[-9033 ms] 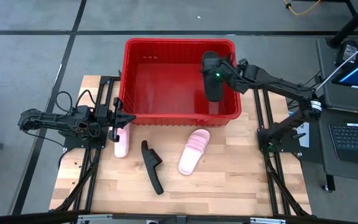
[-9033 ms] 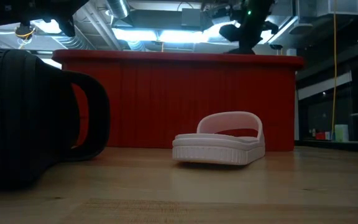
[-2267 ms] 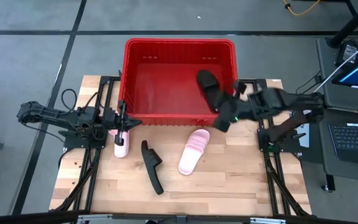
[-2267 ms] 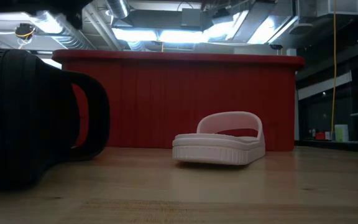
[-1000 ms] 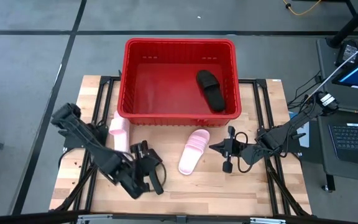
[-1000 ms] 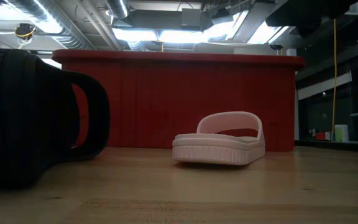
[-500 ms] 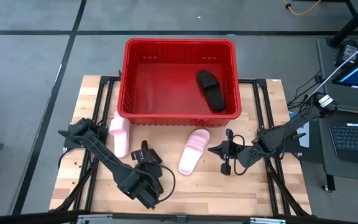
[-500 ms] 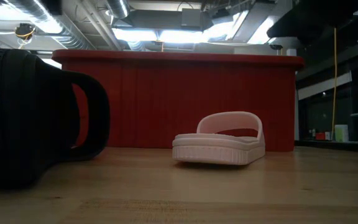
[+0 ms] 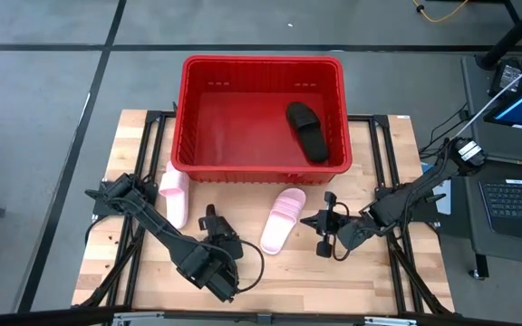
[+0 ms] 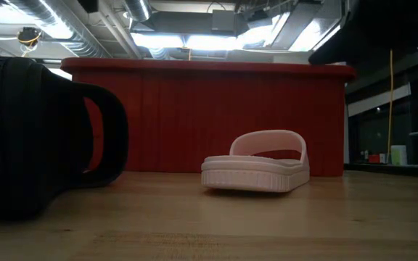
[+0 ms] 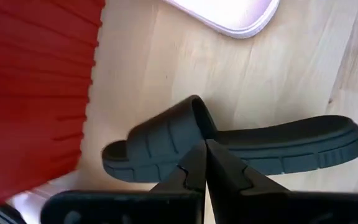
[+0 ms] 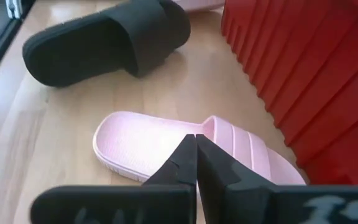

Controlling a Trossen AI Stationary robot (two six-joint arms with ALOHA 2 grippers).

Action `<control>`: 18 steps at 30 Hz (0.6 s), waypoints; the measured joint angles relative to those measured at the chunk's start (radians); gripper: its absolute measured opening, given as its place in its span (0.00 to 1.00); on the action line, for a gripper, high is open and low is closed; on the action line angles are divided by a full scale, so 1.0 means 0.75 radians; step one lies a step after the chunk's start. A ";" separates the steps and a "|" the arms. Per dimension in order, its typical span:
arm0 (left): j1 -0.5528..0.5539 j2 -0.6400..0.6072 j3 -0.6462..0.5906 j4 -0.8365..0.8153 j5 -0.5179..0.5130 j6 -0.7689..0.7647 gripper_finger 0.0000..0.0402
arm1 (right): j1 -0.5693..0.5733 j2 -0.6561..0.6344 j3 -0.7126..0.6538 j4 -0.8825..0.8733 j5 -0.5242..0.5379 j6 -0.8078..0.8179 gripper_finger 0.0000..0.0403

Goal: Pick and place slides into bin
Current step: Put the black slide into the bin

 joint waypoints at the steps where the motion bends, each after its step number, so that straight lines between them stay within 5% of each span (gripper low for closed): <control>1: 0.004 -0.001 0.000 0.012 -0.001 0.016 0.01 | 0.000 0.000 0.000 0.005 0.001 0.000 0.02; 7: 0.010 -0.001 0.000 0.019 -0.001 0.023 0.07 | 0.001 -0.001 0.000 0.003 0.002 0.000 0.02; 18: 0.016 0.000 -0.001 0.092 -0.002 0.041 0.35 | 0.001 -0.001 0.000 -0.001 0.002 0.001 0.02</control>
